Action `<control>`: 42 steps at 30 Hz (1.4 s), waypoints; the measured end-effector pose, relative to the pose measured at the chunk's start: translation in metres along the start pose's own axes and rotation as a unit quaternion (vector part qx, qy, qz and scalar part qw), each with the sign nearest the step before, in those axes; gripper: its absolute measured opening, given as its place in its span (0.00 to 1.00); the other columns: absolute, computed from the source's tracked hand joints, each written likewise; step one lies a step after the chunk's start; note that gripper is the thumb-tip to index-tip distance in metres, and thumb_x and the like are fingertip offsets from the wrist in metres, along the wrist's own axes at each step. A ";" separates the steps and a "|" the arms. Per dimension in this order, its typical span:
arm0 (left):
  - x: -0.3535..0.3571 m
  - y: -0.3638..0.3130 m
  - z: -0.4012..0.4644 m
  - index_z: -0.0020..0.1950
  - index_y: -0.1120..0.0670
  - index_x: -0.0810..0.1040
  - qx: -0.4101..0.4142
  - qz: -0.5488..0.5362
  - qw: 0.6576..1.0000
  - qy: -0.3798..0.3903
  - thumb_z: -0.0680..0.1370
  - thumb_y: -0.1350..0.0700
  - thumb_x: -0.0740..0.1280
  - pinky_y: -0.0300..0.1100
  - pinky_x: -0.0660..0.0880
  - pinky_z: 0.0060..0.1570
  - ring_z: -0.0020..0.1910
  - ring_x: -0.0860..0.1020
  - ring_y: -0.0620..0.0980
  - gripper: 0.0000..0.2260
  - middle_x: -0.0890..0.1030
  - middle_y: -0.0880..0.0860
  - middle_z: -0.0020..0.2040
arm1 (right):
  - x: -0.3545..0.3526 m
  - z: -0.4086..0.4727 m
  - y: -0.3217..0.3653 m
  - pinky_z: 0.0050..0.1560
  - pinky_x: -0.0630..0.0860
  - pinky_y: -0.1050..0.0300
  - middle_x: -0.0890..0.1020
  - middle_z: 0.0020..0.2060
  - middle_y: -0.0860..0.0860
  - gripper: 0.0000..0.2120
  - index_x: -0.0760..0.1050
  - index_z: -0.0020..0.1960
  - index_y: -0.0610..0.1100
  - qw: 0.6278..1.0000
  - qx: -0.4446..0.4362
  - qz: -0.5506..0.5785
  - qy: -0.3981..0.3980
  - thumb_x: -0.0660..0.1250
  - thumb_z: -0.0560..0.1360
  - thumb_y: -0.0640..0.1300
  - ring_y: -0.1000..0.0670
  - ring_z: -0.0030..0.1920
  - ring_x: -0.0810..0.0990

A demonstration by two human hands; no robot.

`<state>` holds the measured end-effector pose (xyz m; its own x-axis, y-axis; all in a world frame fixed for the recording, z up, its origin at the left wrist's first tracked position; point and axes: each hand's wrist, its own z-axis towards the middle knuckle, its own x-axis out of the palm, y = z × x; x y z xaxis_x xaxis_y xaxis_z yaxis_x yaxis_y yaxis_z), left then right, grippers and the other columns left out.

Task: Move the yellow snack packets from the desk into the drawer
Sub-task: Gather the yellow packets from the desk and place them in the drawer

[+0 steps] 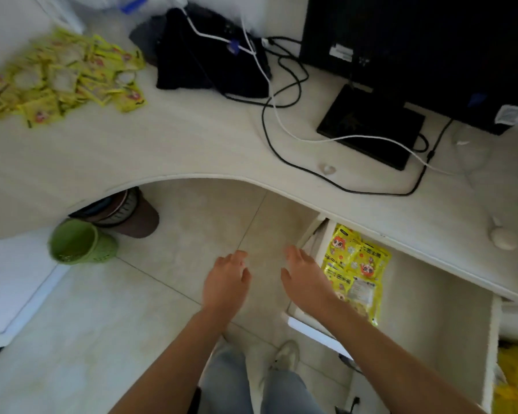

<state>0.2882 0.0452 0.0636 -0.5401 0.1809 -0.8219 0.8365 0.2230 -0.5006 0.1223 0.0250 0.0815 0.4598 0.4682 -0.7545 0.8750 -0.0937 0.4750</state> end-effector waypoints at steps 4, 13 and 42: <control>-0.039 0.052 -0.005 0.65 0.49 0.72 -0.043 -0.008 0.999 -0.022 0.79 0.56 0.61 0.45 0.76 0.52 0.54 0.76 0.49 0.14 0.79 0.50 0.53 | 0.019 0.015 0.068 0.56 0.72 0.51 0.72 0.61 0.43 0.18 0.62 0.68 0.42 0.998 -0.026 -0.052 0.030 0.57 0.79 0.44 0.40 0.60 0.74; -0.125 0.168 0.013 0.65 0.50 0.72 -0.091 0.009 0.993 -0.073 0.79 0.55 0.61 0.45 0.75 0.54 0.58 0.74 0.49 0.14 0.80 0.49 0.55 | 0.067 0.068 0.202 0.60 0.72 0.50 0.72 0.64 0.45 0.19 0.63 0.70 0.44 0.993 -0.071 -0.080 0.048 0.55 0.79 0.45 0.44 0.62 0.72; -0.286 0.277 0.270 0.63 0.51 0.73 -0.218 0.016 0.969 -0.116 0.78 0.55 0.61 0.47 0.73 0.53 0.60 0.72 0.51 0.14 0.79 0.49 0.57 | 0.004 0.375 0.415 0.58 0.73 0.47 0.74 0.61 0.46 0.18 0.65 0.68 0.45 0.960 -0.220 -0.143 0.094 0.57 0.79 0.46 0.44 0.62 0.72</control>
<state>0.6992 -0.2031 0.0868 -0.4372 -0.0145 -0.8993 0.7066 0.6131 -0.3534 0.5438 -0.3412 0.1060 0.1379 0.5742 -0.8070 0.7933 0.4238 0.4371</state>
